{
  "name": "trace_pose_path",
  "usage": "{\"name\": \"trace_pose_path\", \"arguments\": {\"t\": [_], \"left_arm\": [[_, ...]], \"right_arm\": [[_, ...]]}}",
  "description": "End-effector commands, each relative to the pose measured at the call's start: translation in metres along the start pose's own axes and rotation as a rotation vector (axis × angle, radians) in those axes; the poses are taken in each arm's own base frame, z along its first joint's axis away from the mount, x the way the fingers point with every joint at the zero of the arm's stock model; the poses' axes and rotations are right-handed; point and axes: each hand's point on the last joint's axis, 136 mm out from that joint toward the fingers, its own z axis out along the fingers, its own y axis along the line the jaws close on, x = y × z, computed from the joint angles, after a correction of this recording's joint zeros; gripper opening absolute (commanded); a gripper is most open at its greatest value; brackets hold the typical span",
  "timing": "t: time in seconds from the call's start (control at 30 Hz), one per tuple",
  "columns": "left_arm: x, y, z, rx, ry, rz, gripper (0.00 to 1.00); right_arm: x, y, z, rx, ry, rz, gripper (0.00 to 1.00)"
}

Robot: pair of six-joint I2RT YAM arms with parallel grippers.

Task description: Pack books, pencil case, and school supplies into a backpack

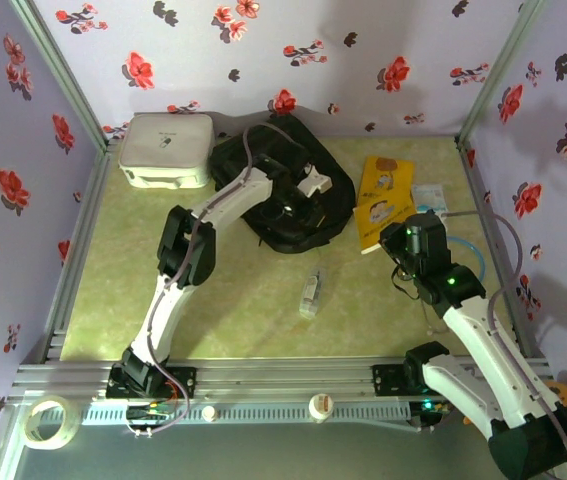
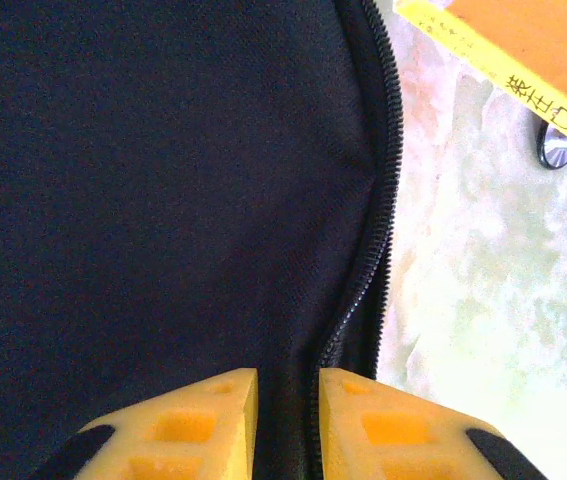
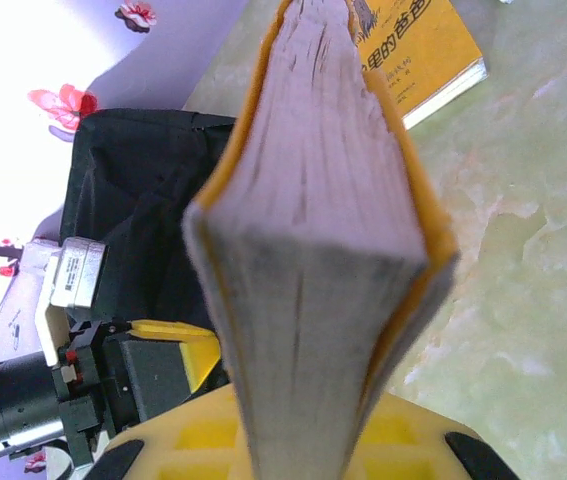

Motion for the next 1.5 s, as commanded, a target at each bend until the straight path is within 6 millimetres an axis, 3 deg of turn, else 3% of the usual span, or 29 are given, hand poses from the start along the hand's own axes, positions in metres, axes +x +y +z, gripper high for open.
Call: {"name": "trace_pose_path", "arguments": {"t": [0.0, 0.2, 0.47, 0.9, 1.03, 1.27, 1.47], "left_arm": [[-0.002, 0.001, 0.004, 0.062, -0.001, -0.050, 0.22], [-0.005, 0.003, 0.000, 0.075, -0.014, -0.060, 0.18], [-0.011, -0.004, -0.013, 0.076, -0.042, -0.032, 0.04], [-0.051, -0.045, -0.102, 0.059, -0.313, 0.036, 0.04], [-0.060, -0.055, -0.122, 0.068, -0.407, 0.065, 0.04], [-0.061, -0.061, -0.129, 0.085, -0.456, 0.084, 0.04], [-0.062, -0.064, -0.133, 0.092, -0.467, 0.089, 0.04]], "right_arm": [[-0.012, 0.018, -0.002, -0.076, -0.046, 0.026, 0.00], [-0.010, 0.018, 0.001, -0.077, -0.036, 0.027, 0.00], [-0.009, 0.021, 0.004, -0.090, -0.029, 0.026, 0.00], [0.006, 0.059, 0.011, -0.270, 0.072, 0.019, 0.00], [0.013, 0.063, 0.016, -0.290, 0.112, 0.049, 0.00], [0.025, 0.062, 0.025, -0.291, 0.174, 0.119, 0.00], [0.042, 0.083, 0.047, -0.345, 0.246, 0.145, 0.00]]}}
